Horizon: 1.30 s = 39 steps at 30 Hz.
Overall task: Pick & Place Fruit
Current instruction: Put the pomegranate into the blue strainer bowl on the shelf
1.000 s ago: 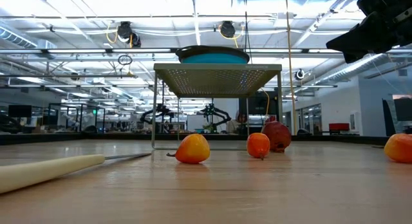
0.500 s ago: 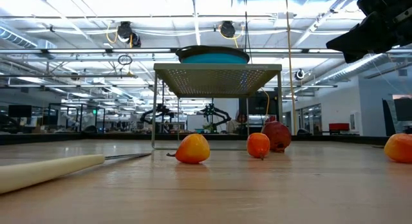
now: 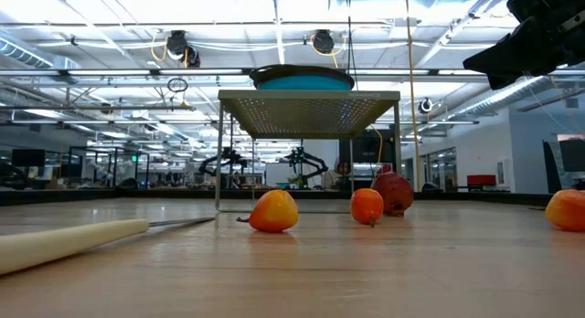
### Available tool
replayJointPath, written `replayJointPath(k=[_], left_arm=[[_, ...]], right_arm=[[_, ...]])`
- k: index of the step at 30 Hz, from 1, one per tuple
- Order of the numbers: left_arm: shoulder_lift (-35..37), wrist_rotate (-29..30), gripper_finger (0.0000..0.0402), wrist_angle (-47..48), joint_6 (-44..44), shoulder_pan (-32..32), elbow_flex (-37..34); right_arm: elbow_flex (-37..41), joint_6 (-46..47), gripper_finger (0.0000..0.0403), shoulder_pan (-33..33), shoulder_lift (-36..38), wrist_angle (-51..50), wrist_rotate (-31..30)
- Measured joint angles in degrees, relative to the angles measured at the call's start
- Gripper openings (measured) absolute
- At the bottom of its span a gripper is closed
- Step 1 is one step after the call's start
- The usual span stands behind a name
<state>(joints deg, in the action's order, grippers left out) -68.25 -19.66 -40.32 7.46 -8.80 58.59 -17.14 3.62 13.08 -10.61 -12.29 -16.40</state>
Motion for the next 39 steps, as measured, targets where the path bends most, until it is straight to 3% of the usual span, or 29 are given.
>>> replayJointPath(k=[7, 9, 14, 17, 29, 39], left_arm=[[0.0, 2.11, 0.0188, -0.29, -2.48, -0.02, 0.0], [0.0, 7.85, 0.0188, -0.5, -2.86, -0.04, 0.0], [-0.71, 30.99, 0.0189, 1.25, 2.41, 0.34, 0.03], [-2.31, 37.82, 0.0189, 4.9, 6.11, 1.65, 0.07], [-9.58, 40.74, 0.0189, 18.61, 15.7, 10.17, 1.4], [-16.62, 40.7, 0.0188, 47.95, 13.11, 16.24, 17.83]], right_arm=[[0.0, 0.0, 0.0, -0.02, 0.0, 0.0, 0.0], [0.02, 0.0, 0.0, -0.02, -0.01, -0.01, 0.02], [0.02, 0.0, 0.0, -0.02, 0.0, 0.0, 0.0], [0.01, 0.0, 0.0, 0.0, -0.01, -0.02, 0.0], [0.02, 0.0, 0.0, -0.02, -0.02, -0.02, -0.02], [0.0, 0.0, 0.0, -0.02, -0.01, 0.0, -0.06]])
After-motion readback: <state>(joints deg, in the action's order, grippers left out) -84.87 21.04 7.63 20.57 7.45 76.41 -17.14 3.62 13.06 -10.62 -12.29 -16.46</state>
